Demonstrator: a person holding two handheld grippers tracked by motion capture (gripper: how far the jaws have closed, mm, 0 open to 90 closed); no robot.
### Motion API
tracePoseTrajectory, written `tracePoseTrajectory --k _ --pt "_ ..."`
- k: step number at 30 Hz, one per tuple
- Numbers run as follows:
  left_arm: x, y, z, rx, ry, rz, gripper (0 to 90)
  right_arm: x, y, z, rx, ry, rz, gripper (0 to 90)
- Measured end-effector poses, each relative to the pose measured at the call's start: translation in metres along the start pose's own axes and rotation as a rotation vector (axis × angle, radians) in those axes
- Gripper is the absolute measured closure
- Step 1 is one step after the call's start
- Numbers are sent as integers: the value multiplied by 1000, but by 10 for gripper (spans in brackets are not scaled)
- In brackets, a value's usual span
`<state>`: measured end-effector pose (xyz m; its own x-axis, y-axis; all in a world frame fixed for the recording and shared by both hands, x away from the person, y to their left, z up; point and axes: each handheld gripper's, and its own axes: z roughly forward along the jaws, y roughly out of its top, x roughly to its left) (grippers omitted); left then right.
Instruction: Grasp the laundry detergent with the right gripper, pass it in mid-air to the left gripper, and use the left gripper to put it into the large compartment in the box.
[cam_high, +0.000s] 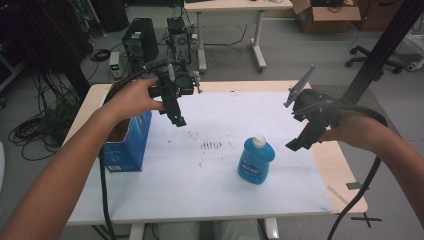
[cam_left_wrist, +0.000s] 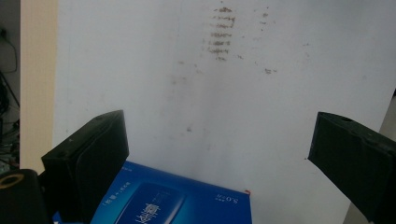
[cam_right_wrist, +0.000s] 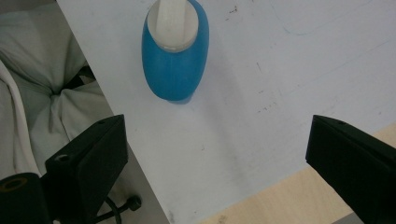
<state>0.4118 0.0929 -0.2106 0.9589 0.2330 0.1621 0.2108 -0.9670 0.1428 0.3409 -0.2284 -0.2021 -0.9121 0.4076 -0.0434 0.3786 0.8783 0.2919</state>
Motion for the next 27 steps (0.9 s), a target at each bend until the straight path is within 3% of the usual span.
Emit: tracePoseTrajectory --k 27 --pt "-2 3 -1 -3 6 15 51 5 -10 -2 -10 -23 44 49"
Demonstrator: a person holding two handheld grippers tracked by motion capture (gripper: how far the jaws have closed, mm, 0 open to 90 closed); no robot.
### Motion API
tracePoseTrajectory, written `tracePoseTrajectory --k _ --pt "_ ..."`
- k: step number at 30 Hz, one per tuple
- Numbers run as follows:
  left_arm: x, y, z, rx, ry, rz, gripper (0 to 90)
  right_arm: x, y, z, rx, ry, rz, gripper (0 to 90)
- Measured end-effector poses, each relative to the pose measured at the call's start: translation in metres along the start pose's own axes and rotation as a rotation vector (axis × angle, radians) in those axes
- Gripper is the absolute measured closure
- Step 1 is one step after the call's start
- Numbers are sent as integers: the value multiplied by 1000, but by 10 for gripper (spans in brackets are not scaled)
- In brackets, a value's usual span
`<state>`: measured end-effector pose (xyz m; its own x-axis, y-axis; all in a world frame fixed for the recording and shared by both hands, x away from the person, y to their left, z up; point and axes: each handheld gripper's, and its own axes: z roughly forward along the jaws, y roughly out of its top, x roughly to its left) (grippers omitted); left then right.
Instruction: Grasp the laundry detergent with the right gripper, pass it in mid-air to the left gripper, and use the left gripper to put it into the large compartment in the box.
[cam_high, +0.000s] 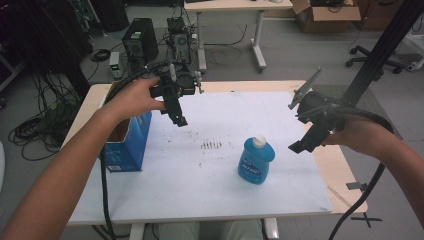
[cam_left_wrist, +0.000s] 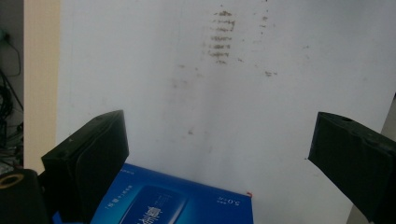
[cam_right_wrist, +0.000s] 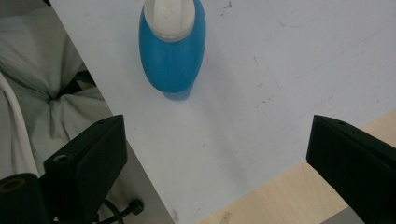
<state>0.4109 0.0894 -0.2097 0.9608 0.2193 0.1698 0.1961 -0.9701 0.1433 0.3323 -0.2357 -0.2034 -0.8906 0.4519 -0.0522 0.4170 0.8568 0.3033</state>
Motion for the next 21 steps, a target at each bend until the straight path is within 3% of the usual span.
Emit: tracePoseTrajectory --k 14,21 --pt "0 0 1 -1 -5 1 53 2 -12 0 -18 -16 40 47" --pt "-1 1 2 -1 -3 4 52 4 -21 0 -68 -17 71 45"
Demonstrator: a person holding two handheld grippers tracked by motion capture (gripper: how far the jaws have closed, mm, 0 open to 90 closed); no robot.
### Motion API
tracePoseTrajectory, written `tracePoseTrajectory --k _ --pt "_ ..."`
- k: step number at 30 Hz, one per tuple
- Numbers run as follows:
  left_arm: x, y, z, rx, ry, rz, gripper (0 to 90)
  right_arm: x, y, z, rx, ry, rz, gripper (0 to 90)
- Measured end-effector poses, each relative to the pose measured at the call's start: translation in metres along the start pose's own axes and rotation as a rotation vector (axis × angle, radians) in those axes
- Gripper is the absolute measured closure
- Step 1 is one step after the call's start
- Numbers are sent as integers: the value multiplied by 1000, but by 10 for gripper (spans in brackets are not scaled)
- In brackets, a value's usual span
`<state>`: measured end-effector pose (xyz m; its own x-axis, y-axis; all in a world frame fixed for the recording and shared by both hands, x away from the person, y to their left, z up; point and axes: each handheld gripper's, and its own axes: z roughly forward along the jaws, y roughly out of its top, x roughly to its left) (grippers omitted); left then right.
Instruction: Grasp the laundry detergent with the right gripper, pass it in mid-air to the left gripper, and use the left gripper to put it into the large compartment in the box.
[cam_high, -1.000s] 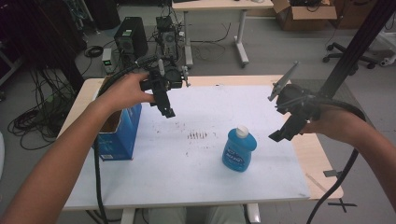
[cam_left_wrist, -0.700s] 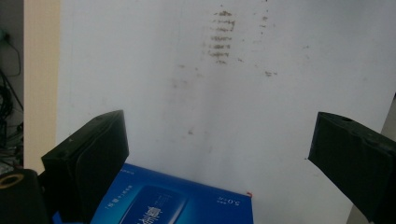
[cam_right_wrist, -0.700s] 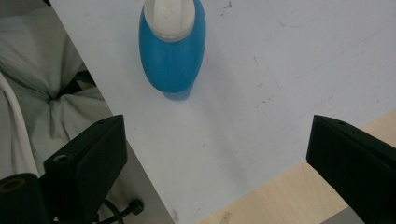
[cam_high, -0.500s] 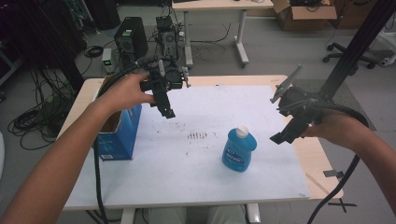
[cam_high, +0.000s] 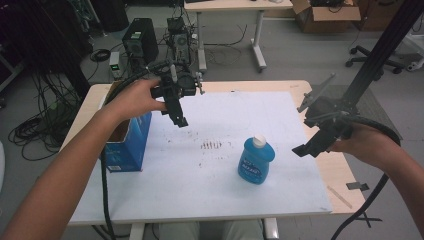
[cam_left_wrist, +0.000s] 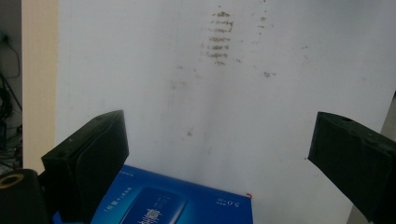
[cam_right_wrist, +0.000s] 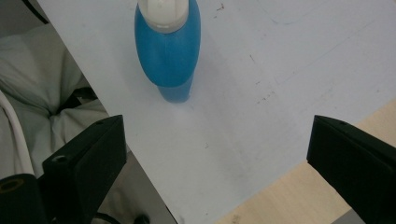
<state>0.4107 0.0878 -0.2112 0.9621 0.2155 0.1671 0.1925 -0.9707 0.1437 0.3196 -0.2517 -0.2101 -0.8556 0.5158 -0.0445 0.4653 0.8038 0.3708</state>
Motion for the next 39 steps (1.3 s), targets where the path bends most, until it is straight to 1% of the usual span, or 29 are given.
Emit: tracePoseTrajectory --k 3,9,21,28,35,36,39 --pt "0 0 0 2 -1 0 52 2 -4 1 -10 4 17 45" --pt "0 0 1 2 -2 1 52 7 -9 4 -32 7 30 45" --pt "-1 2 4 5 -9 6 53 17 -21 21 -61 26 54 45" --pt "-2 2 7 6 -10 6 52 22 -26 32 -101 39 86 44" --pt "-2 2 7 10 -12 7 52 22 -32 37 -139 44 107 44" --pt "-2 2 7 11 -12 7 52 22 -34 38 -156 45 112 44" --pt "-2 2 8 7 -16 6 52 22 -38 42 -180 48 119 43"
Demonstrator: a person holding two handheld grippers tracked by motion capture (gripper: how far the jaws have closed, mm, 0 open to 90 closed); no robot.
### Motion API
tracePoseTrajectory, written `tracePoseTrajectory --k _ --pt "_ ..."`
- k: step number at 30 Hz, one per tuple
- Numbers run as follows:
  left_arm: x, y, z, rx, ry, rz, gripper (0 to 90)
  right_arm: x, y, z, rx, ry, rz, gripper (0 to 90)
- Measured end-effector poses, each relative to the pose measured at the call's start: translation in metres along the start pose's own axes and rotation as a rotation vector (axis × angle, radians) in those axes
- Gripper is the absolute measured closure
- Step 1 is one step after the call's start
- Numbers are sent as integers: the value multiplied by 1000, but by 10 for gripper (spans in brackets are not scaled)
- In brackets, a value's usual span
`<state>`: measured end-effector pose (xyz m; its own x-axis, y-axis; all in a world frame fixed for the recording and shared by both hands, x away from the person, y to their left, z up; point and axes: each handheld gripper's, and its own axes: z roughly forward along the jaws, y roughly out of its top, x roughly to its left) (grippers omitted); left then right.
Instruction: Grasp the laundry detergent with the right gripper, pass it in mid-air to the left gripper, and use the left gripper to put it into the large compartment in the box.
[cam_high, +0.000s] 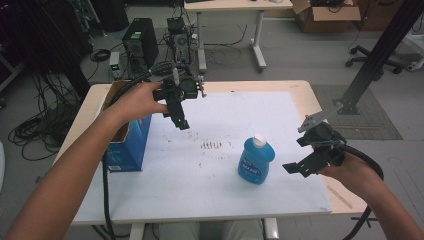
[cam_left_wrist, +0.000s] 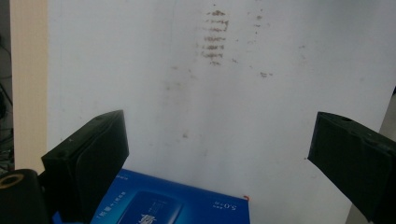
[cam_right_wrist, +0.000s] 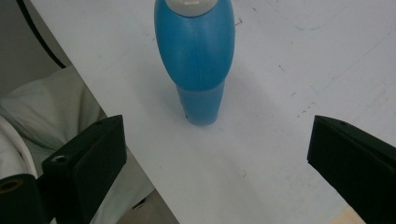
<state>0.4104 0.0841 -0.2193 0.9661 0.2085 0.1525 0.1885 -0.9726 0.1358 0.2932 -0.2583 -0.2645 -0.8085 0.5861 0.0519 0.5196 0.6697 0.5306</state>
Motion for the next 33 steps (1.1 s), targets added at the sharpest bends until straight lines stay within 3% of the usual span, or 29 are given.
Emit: tracePoseTrajectory --k 14,33 --pt "-1 2 2 1 -1 3 52 3 -16 19 -67 12 11 42" --pt "0 0 0 -3 1 -2 52 4 -26 28 -153 14 15 43"
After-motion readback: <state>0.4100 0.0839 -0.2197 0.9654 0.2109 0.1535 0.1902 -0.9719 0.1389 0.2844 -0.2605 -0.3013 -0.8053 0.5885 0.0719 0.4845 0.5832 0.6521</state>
